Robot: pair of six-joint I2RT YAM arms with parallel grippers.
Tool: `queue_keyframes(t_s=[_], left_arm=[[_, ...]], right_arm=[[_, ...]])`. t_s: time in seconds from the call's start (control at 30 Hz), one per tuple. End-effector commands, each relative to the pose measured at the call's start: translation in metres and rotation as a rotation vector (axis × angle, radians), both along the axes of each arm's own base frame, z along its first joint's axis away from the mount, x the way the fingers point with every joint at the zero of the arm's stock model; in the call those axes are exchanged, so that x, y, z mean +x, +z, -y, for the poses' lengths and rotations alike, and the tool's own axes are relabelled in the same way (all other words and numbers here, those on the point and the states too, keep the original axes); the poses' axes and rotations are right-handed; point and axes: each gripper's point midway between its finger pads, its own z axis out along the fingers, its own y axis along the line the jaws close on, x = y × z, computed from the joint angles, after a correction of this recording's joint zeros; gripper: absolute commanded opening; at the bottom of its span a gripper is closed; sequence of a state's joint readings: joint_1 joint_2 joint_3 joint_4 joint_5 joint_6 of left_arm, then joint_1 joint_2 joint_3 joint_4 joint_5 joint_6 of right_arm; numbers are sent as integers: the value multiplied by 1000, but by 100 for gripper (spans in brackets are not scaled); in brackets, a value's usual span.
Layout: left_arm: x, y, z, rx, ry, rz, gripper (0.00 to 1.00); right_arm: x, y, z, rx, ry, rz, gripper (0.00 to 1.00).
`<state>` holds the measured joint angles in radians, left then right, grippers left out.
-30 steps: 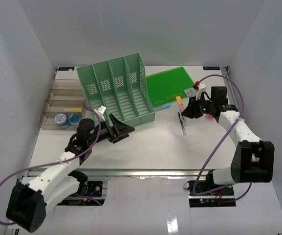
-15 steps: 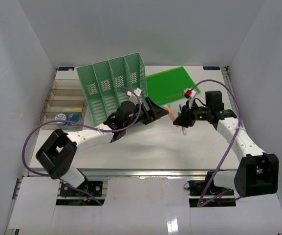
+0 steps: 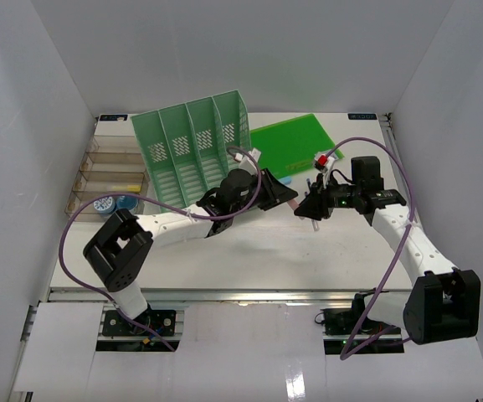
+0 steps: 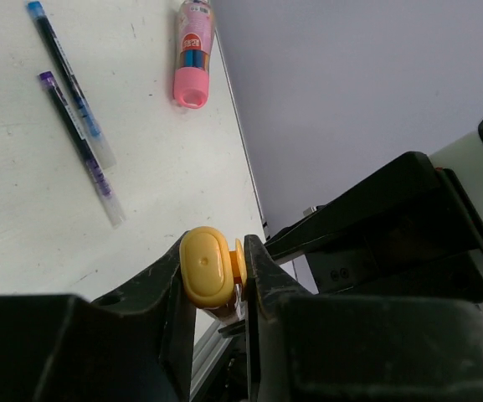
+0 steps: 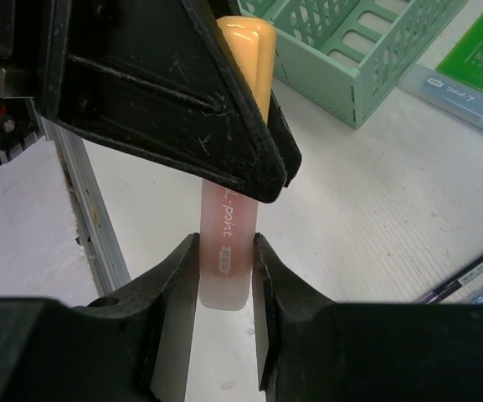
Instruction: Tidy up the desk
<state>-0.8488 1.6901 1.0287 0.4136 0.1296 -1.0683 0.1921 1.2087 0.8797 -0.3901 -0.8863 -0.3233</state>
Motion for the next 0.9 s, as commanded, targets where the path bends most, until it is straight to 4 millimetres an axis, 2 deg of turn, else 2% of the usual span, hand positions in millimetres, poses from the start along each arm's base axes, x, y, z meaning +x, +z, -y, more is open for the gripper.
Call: queue_keyframes(t_s=[0.0,0.13,0.2,0.23,0.3,0.37,0.43,0.5,0.57,0.6,0.7,0.8,0.87], left_arm=[[2,13,2,-7,17,22,20],[-1,18,-7,9,34,31,6],[-2,18,-21,43,75,37,3],[-1,12,-34,87,119,38,3],[-2,22,-62,113,184,51,3],[-2,21,-97,148,257,47,2],[1,36,-145,150,348,49,2],[2,42,-192,160,435,35,3],[5,46,-262,199,575,18,3],[8,47,-285,223,623,11,3],[14,48,-345,283,730,-27,3],[21,32,-412,264,838,-112,0],[23,27,-436,204,872,-138,0]], right_arm=[[-7,6,-7,35,52,24,25],[-10,6,-7,38,73,34,73],[-12,8,-7,41,88,55,89],[-14,9,-7,42,96,68,92],[-17,11,-6,43,115,108,96],[-22,16,-4,59,133,153,97],[-25,15,0,68,140,175,97],[-26,17,4,79,137,188,97],[-26,19,9,90,121,195,97],[-26,20,10,98,122,192,97],[-25,19,13,104,110,184,97],[-23,19,16,106,95,172,97],[-22,19,19,106,82,173,97]])
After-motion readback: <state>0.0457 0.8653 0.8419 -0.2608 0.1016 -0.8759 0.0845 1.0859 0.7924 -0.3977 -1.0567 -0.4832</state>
